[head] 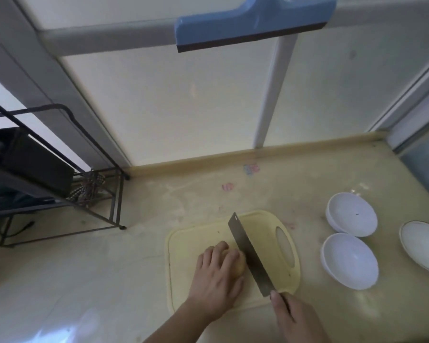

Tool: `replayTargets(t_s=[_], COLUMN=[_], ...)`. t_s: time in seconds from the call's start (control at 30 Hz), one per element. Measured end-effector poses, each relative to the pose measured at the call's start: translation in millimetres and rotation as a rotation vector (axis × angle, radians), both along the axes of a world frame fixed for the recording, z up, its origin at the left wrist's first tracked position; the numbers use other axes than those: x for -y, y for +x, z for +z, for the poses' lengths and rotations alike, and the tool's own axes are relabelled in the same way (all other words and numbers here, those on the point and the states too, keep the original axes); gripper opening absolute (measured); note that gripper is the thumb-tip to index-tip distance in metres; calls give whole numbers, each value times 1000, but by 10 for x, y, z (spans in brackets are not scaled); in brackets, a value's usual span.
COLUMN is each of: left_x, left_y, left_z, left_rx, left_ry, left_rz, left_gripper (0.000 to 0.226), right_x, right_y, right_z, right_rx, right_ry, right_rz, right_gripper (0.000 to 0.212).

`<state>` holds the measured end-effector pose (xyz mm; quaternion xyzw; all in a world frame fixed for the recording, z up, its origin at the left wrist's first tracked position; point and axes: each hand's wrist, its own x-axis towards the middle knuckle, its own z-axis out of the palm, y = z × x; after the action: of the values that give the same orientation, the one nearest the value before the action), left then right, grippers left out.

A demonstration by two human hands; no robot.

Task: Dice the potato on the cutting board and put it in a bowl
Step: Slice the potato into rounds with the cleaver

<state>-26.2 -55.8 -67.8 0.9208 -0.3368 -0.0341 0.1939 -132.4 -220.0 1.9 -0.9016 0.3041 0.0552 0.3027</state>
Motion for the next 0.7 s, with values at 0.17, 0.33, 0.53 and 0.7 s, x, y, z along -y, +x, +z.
replayTargets(t_s=[0.17, 0.33, 0.53, 0.7], left_x=[-31, -15, -26, -13], left_y=[11, -17, 19, 12], left_z=[-62, -81, -70, -49], left_rx=[93, 91, 116, 124], left_ry=[42, 37, 82, 100], left_rz=[-40, -28, -86, -94], left_gripper=[45, 47, 46, 46], right_x=[15, 6, 30, 71], right_y=[45, 72, 97, 30], right_z=[-107, -185, -116, 120], right_rx=[-217, -211, -245, -193], right_ry=[588, 502, 489, 368], right_rz=[-135, -167, -106, -45], right_gripper=[50, 56, 59, 58])
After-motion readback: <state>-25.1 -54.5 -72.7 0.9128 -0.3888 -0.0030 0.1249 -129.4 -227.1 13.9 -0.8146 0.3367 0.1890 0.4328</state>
